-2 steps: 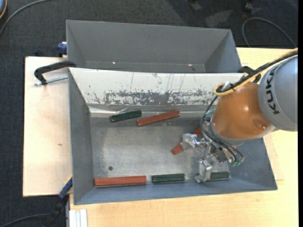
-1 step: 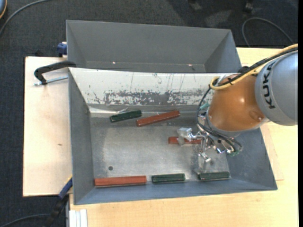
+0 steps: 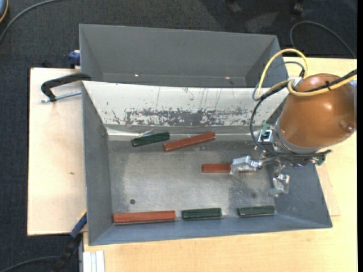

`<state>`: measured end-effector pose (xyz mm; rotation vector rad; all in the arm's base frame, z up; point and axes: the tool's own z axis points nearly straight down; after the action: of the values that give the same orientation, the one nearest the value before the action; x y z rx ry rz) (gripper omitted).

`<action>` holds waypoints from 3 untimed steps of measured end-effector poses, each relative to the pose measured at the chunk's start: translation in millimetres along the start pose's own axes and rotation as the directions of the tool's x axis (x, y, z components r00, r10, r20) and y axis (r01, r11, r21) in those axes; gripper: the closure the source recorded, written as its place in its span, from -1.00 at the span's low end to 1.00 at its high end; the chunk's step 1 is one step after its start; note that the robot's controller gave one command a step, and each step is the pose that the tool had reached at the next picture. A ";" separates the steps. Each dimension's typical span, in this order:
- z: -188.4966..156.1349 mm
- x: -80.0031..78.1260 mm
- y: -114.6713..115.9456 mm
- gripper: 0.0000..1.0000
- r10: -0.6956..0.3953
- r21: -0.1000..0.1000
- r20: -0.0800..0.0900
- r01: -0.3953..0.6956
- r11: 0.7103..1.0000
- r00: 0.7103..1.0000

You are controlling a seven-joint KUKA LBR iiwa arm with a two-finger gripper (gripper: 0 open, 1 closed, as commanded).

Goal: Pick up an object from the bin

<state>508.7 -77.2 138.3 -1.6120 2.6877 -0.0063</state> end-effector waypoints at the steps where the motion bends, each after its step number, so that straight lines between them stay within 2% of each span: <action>1: -37.0 6.4 -5.3 -1.00 -0.285 -0.001 0.000 0.285 0.958 0.958; 2: 47.7 -69.9 26.9 -1.00 -0.530 -0.012 0.004 0.530 0.848 0.848; 3: -68.4 -71.9 30.6 -1.00 -0.893 0.001 0.003 0.893 0.450 0.450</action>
Offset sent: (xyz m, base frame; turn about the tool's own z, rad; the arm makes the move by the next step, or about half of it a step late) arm -0.0005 -0.0086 0.0353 -0.2924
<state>515.0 0.6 206.7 -2.7827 1.4435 -0.0086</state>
